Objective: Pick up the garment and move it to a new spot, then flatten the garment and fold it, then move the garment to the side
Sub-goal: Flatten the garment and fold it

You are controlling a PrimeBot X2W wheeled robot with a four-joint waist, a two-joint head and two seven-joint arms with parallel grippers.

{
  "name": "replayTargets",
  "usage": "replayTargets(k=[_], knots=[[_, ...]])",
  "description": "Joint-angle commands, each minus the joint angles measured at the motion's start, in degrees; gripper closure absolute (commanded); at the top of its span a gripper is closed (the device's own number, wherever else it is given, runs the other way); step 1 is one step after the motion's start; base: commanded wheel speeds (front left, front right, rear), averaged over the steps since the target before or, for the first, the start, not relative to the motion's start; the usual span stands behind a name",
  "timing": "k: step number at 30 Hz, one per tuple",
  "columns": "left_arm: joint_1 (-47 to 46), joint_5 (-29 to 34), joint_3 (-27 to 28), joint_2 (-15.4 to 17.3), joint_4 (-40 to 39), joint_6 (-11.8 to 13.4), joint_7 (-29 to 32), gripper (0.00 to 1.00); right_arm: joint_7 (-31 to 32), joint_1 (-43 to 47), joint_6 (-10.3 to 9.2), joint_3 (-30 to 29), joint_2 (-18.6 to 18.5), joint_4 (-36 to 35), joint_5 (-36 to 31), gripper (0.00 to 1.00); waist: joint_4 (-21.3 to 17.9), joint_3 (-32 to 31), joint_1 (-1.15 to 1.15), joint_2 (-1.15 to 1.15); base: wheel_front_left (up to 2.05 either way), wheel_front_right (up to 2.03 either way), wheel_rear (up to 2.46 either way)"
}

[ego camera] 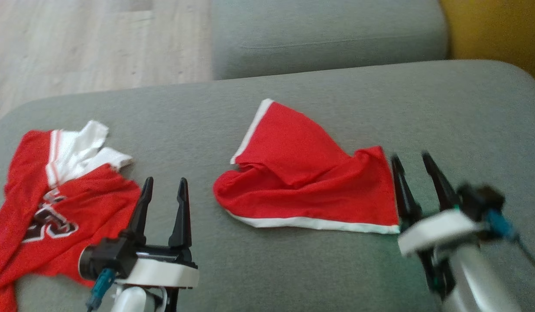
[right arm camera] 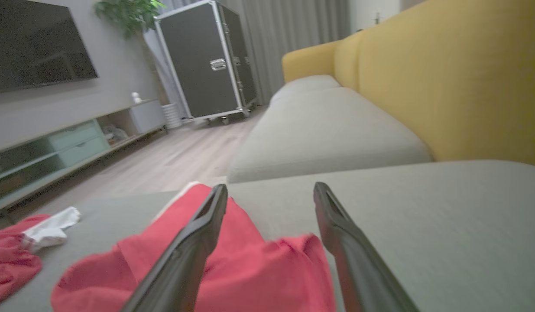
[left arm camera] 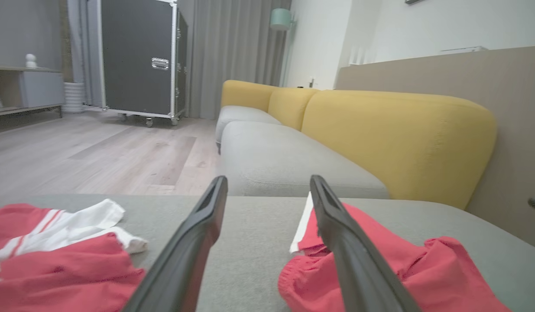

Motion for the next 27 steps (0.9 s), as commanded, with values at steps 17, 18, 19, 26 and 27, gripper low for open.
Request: replayTargets(k=[17, 18, 19, 26, 27], knots=[[-2.32, 0.6, 1.49, 0.08, -1.4, -0.87, -0.29, 0.0, 0.93, 9.62, -0.04, -6.68, 5.24, -4.01, -12.46, 0.0, -4.68, 1.73, 0.0, 0.0, 0.0, 0.0, 0.0], [-2.37, 0.64, 1.36, 0.08, -1.33, -0.93, -0.29, 0.0, 1.46, 9.41, -0.04, -6.23, 5.24, -3.26, -12.52, 0.0, -4.4, 1.95, 0.0, 0.0, 0.0, 0.0, 0.0], [-2.43, 0.66, 1.25, 0.08, -1.24, -0.99, -0.29, 0.0, 2.08, 9.21, -0.04, -5.75, 5.24, -2.44, -12.57, 0.0, -4.11, 2.16, 0.0, 0.0, 0.0, 0.0, 0.0], [-2.98, 0.93, 0.76, 0.08, -0.54, -1.31, -0.29, 0.0, 4.84, 7.17, -0.04, -4.22, 5.25, 3.7, -12.13, 0.0, -1.84, 3.25, 0.0, 0.0, 0.0, 0.0, 0.0], [-3.05, 0.97, 0.73, 0.08, -0.48, -1.35, -0.29, 0.0, 4.87, 6.84, -0.04, -4.21, 5.25, 4.51, -11.94, 0.0, -1.58, 3.31, 0.0, 0.0, 0.0, 0.0, 0.0]])
